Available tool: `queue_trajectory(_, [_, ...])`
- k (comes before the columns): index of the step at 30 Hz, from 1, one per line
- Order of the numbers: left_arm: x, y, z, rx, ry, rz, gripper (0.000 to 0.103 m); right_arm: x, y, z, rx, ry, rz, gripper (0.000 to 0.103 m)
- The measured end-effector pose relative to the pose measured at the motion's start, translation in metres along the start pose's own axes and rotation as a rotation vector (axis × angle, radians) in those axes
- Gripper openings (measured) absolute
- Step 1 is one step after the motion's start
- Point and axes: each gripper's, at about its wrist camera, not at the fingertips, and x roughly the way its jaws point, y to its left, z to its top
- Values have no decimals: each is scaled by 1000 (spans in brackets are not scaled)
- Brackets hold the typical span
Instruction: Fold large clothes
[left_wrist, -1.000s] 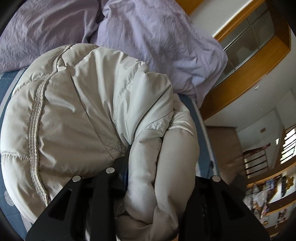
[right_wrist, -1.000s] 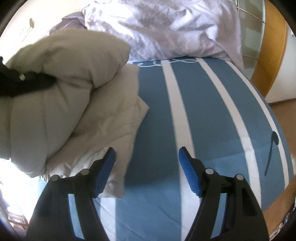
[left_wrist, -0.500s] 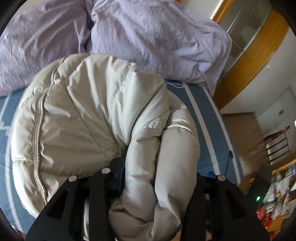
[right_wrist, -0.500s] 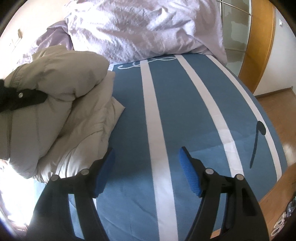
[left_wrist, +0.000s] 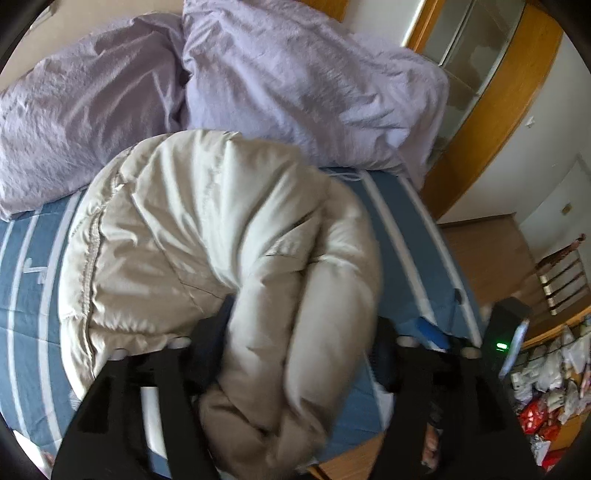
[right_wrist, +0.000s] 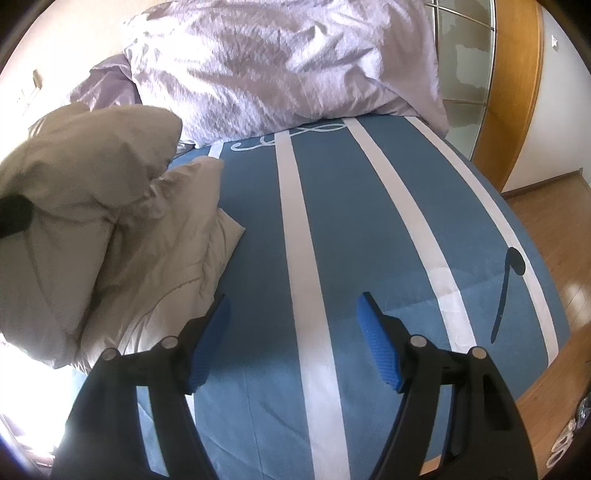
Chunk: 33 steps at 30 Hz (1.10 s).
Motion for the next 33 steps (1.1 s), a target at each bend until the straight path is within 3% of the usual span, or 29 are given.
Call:
queue_trajectory(3, [-16, -9, -1, 16, -40, -34, 80, -2, -1, 1, 2, -7, 1, 71])
queue_trajectory(7, [-33, 2, 1, 6, -82, -16, 80, -8, -2, 2, -3, -22, 6, 71])
queue_trajectory(14, [-35, 59, -7, -43, -90, 162, 80, -14, -6, 7, -6, -38, 18, 71])
queue_trajectory(19, [-16, 80, -20, -83, -36, 204, 80, -13, -6, 11, -7, -37, 22, 71])
queue_trajectory(33, [41, 45, -45, -30, 8, 239, 80, -12, -11, 22, -9, -32, 14, 71])
